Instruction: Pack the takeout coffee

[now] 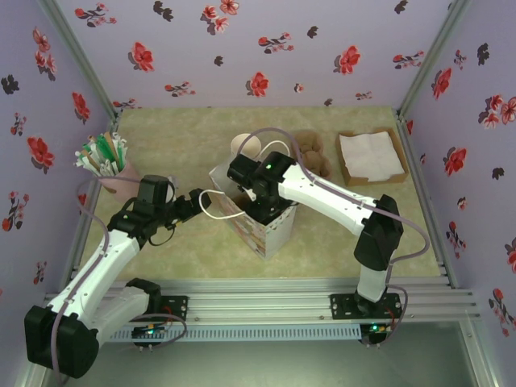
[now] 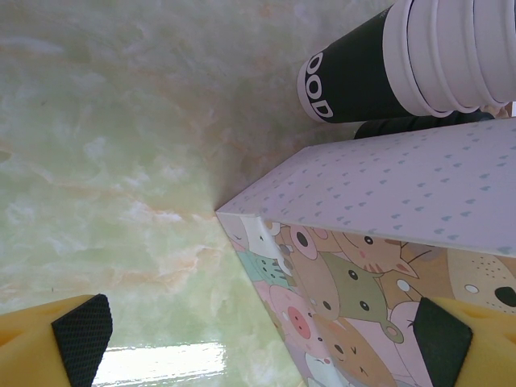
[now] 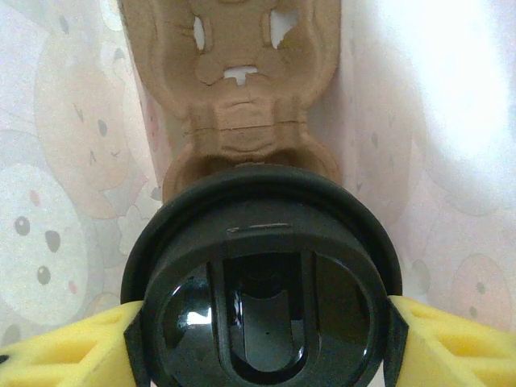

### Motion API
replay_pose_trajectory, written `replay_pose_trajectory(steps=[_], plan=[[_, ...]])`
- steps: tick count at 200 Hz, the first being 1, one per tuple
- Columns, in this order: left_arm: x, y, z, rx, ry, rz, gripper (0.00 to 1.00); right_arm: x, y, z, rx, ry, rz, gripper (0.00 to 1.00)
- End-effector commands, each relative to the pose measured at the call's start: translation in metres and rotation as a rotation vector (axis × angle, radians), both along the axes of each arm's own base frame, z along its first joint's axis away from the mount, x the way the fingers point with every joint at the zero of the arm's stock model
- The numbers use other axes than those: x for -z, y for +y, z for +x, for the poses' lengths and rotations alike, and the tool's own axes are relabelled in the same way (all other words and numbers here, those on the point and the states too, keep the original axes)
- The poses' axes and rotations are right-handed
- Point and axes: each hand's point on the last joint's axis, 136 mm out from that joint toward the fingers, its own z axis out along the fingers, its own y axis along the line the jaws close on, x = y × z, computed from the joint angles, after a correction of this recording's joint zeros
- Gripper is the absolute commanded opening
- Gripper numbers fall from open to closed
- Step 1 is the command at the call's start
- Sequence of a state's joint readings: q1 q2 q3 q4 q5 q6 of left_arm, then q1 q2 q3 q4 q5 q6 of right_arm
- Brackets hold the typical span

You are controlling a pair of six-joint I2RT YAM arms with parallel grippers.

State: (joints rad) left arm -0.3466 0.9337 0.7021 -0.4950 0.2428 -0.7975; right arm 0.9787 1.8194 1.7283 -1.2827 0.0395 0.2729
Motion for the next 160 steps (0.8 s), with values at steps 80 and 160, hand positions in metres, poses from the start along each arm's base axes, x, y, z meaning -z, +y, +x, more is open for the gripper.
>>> replay_pose_trajectory(steps=[80, 160], plan=[[-0.0021, 0.0036, 0.0034, 0.003, -0.02, 0.02, 0.99, -0.0038, -0.0018, -0.0001, 0.031, 0.0, 0.03, 0.68], [-0.0031, 0.003, 0.0036, 0.005, -0.021, 0.018, 0.99, -0.0028, -0.0015, 0.0005, 0.03, 0.001, 0.03, 0.68]])
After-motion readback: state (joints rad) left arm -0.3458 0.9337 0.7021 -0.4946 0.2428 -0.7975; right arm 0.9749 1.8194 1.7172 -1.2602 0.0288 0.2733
